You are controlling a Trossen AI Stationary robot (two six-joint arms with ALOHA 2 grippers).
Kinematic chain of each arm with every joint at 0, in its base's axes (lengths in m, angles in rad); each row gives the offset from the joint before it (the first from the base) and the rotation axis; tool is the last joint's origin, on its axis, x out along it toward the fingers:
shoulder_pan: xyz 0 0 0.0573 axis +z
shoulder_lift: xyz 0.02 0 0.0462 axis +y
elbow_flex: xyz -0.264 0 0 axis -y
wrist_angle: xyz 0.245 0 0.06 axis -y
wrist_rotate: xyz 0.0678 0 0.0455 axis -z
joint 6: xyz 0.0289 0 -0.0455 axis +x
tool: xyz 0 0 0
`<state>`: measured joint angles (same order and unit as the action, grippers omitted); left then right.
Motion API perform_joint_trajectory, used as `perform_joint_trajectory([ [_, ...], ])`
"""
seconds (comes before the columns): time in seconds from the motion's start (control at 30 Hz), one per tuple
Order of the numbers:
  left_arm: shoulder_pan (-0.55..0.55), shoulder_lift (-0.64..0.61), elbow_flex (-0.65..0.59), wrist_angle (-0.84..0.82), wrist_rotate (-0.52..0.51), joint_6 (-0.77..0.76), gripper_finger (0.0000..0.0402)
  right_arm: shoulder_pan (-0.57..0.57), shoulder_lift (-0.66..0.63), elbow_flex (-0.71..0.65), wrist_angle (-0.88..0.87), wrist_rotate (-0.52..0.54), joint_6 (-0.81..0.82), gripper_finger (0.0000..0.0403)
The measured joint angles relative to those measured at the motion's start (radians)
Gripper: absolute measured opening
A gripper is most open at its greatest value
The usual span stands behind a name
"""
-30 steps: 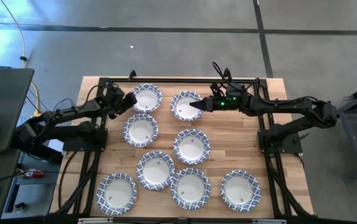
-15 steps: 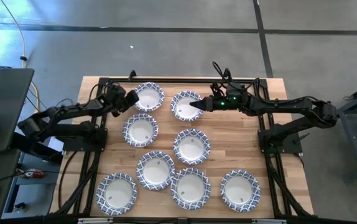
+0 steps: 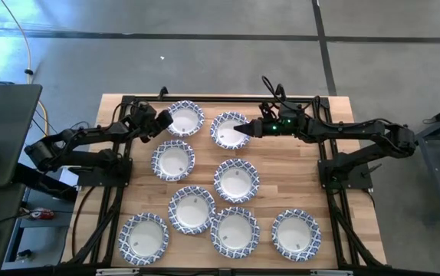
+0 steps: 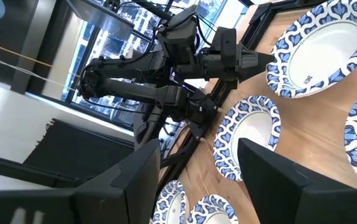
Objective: Nest bowls inside each other
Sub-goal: Stack the white patterned bowl on top of the other white patterned bowls
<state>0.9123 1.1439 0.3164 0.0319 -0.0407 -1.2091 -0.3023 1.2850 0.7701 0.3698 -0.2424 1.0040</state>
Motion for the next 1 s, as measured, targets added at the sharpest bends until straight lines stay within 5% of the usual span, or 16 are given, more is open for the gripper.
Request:
perform_joint_trajectory([
  [0.27,0.0,0.0,0.0,-0.002,0.0,0.001,0.0138,0.0,0.0,0.0,-0.007,0.0,-0.018,0.0208],
  [0.73,0.0,0.0,0.0,0.017,0.003,0.035,0.0027,0.0,0.0,0.0,-0.007,0.0,-0.022,0.0208],
  [1.0,0.0,0.0,0.0,0.026,0.004,0.035,0.0021,0.0,0.0,0.0,-0.007,0.001,-0.03,0.0208],
])
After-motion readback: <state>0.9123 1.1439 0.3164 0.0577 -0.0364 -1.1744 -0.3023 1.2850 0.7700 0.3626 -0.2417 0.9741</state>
